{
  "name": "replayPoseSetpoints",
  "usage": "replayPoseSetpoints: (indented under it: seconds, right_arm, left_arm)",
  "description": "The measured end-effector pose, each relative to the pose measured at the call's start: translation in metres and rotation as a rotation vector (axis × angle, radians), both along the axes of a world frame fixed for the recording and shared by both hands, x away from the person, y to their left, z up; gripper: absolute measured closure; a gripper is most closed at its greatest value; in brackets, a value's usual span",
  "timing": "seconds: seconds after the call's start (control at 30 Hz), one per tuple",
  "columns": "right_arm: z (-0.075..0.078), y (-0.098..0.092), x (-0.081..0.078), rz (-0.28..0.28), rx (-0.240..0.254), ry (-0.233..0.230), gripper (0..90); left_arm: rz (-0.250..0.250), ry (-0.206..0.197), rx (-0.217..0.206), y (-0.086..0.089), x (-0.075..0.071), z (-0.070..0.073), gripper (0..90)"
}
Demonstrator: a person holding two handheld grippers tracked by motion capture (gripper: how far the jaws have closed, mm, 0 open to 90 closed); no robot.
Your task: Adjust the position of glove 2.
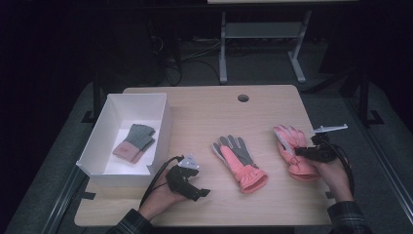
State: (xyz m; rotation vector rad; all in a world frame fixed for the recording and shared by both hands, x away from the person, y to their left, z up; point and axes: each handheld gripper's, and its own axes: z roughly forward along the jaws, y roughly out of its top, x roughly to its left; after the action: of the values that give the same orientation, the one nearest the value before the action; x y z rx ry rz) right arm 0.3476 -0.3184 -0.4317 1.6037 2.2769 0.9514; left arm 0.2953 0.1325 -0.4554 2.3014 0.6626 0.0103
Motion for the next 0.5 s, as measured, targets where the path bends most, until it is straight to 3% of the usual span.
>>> replayPoseSetpoints:
  seconds: [0.3,0.5]
  right_arm:
    - [0.031,0.005,-0.007,0.051,0.028,-0.049,85.8]
    - [0.050,0.021,-0.013,0.103,0.050,-0.061,85.8]
  left_arm:
    - [-0.002,0.005,-0.004,0.000,-0.001,0.000,13.6]
    - [-0.009,0.000,-0.002,-0.001,0.000,0.000,13.7]
